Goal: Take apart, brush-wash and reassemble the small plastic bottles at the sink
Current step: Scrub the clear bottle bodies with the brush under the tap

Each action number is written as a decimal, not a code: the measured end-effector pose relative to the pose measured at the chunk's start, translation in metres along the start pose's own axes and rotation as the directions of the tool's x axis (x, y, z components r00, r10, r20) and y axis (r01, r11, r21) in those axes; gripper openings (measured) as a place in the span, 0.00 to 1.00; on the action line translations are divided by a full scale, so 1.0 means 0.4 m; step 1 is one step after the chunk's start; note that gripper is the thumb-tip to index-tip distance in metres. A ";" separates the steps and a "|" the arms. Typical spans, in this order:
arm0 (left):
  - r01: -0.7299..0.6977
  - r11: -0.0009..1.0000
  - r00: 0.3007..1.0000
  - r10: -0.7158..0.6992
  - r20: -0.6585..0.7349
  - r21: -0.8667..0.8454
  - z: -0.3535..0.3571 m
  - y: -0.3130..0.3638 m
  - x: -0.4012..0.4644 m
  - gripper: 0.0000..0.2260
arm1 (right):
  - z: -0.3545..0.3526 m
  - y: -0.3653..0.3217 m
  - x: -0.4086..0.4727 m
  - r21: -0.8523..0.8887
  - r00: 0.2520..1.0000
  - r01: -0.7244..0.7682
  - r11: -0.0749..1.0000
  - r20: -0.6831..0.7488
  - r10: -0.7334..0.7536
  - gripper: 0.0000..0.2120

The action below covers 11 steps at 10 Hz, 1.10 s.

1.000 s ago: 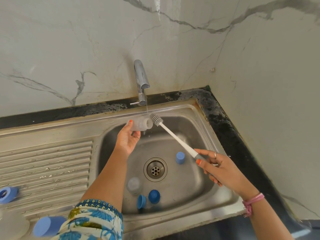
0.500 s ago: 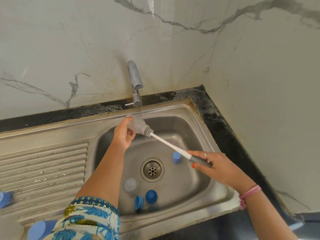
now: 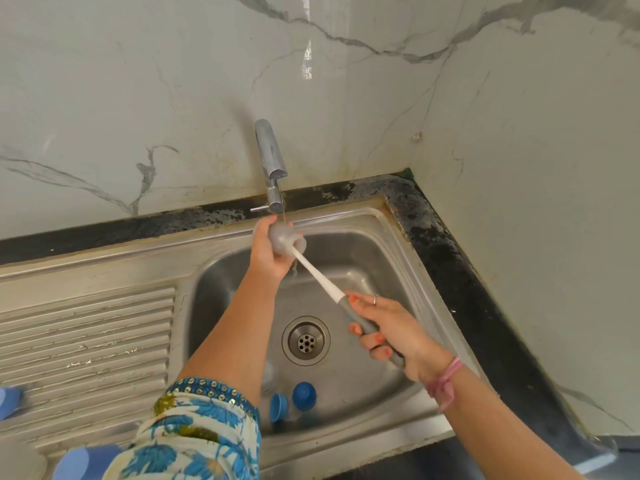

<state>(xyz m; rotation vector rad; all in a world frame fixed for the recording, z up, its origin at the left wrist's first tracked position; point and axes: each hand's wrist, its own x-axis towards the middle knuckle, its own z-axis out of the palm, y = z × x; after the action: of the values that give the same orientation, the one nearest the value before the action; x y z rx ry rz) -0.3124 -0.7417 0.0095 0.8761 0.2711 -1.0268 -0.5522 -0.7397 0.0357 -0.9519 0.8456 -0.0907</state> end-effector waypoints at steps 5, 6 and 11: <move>0.188 0.953 0.979 -0.161 -0.127 0.236 -0.001 0.023 0.028 0.15 | -0.046 -0.030 0.015 -0.968 0.894 -0.048 -0.248 0.069 -0.442 0.28; 0.114 0.976 0.972 -0.072 -0.222 0.183 0.011 -0.001 0.034 0.11 | -0.034 -0.035 0.020 -0.951 0.855 -0.087 -0.297 0.082 -0.513 0.26; -0.074 0.988 0.996 0.081 -0.041 0.138 0.020 0.034 0.050 0.14 | -0.068 -0.053 0.033 -0.221 0.993 -0.075 0.973 0.078 0.094 0.16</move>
<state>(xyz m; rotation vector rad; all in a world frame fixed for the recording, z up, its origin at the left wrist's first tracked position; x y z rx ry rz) -0.2922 -0.7573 0.0101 1.0271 0.2060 -0.9616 -0.5555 -0.7766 0.0358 -1.1152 0.8246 0.1188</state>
